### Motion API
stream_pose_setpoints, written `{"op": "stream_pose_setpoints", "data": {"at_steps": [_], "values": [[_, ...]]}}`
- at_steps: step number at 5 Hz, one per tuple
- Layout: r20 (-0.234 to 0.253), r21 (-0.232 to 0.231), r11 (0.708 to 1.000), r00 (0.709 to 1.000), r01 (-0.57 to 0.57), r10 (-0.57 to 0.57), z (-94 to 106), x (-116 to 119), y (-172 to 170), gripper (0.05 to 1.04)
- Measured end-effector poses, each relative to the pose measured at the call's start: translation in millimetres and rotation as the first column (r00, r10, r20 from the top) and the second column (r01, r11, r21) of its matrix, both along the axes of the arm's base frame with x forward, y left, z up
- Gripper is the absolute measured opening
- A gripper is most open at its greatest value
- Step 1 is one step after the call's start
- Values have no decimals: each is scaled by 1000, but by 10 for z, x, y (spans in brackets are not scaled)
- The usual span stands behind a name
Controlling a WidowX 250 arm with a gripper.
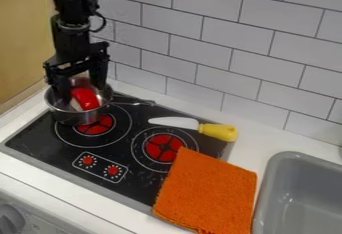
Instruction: Move the red object to the bottom right of the stove
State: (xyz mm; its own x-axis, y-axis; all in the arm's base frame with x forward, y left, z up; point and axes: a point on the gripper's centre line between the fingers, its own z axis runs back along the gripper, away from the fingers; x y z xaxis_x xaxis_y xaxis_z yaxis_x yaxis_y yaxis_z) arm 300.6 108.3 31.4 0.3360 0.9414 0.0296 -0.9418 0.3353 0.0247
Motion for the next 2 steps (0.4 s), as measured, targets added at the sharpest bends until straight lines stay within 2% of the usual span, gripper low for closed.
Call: {"op": "stream_pose_setpoints", "data": {"at_steps": [1, 2], "values": [[19, 7, 1000, 1000, -9, 9, -5, 29, 16, 1000], [-21, -15, 1000, 1000, -5, 5, -143, -4, -10, 1000]]}}
